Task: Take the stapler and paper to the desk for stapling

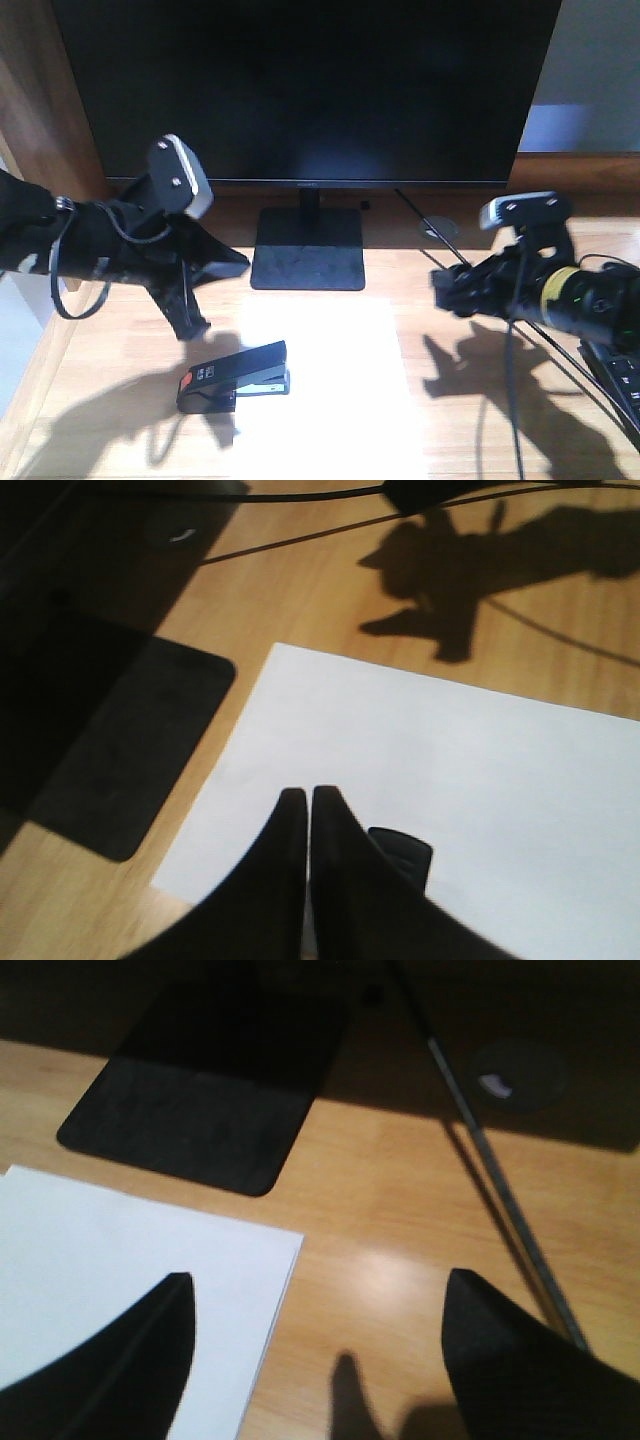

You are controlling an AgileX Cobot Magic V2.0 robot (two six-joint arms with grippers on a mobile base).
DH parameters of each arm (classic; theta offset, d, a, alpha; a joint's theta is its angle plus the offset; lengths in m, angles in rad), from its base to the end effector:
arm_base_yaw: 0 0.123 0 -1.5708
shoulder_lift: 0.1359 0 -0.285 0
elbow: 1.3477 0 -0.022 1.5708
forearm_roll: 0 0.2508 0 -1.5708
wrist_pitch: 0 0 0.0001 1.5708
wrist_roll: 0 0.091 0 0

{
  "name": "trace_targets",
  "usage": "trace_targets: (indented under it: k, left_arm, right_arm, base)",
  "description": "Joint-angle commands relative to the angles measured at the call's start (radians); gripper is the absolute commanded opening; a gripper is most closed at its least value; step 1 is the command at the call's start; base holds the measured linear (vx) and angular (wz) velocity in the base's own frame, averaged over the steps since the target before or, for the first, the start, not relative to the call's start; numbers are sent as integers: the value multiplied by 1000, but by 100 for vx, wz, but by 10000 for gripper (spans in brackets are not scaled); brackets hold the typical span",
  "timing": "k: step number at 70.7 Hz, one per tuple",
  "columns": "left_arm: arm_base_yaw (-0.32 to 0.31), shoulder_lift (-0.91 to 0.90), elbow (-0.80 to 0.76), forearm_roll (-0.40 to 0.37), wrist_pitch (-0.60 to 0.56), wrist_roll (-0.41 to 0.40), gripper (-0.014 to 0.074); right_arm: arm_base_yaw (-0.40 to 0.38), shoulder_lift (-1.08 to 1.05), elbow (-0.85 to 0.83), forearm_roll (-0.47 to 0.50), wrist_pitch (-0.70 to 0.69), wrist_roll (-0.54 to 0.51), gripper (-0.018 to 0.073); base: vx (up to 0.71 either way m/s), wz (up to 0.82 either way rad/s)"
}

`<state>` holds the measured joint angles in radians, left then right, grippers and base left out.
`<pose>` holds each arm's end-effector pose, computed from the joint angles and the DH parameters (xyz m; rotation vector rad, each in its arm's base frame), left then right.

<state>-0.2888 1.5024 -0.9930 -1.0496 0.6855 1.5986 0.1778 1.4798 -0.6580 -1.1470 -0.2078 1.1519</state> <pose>0.2824 -0.1361 0.2696 1.2733 1.8748 -0.4920 0.2774 0.0671 0.2019 -0.2871 2.2050 0.3150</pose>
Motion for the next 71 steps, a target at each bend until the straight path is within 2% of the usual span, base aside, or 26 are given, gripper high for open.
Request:
trace_targets:
  k: [1, 5, 10, 15, 20, 29, 34, 39, 49, 54, 58, 71]
  left_arm:
    - [-3, -76, -23, 64, -81, -172, -7]
    - [-3, -94, -23, 126, -108, -272, -7]
    - [-3, -116, -23, 241, -131, -406, -7]
    - [-3, -135, -23, 359, -144, -567, -7]
    - [-3, -148, -23, 500, -154, -763, -7]
    - [-3, -176, -22, 759, -168, -1137, -7]
    - [-3, -195, -22, 915, -176, -1301, -7]
    - [-3, -217, -22, 1039, -189, -1430, -7]
    - [-3, -276, -22, 1230, -203, -1621, -7]
    - [-3, -309, -11, 1284, -218, -1688, -7]
    - [-3, -350, 18, 1307, -277, -1709, -7]
    - [-3, -497, 179, 1306, -486, -1709, -7]
  right_arm:
    - [-1, -114, -18, 9, 59, -14, 394]
    - [-1, -152, -18, 9, 97, -13, 322]
    - [-1, -210, -18, 9, 144, -13, 206]
    - [-1, -265, -18, 9, 179, -13, 83]
    - [-1, -311, -18, 9, 208, -13, -15]
    - [-1, -387, -18, 14, 226, -8, -10]
    - [-1, -425, -18, 14, 227, -5, -9]
    - [-1, -460, -17, 14, 228, -5, -8]
    - [-1, -523, -13, 16, 240, -3, -6]
    - [-1, -553, -13, 16, 255, 14, -6]
    - [-1, -581, -13, 17, 267, 25, -6]
    - [-1, -689, 61, 13, 249, 28, -6]
  base:
    - [0, 0]
    - [0, 0]
    - [0, 0]
    - [0, 0]
    - [0, 0]
    - [0, 0]
    - [0, 0]
    - [0, 0]
    - [0, 0]
    - [0, 0]
    - [0, 0]
    - [0, 0]
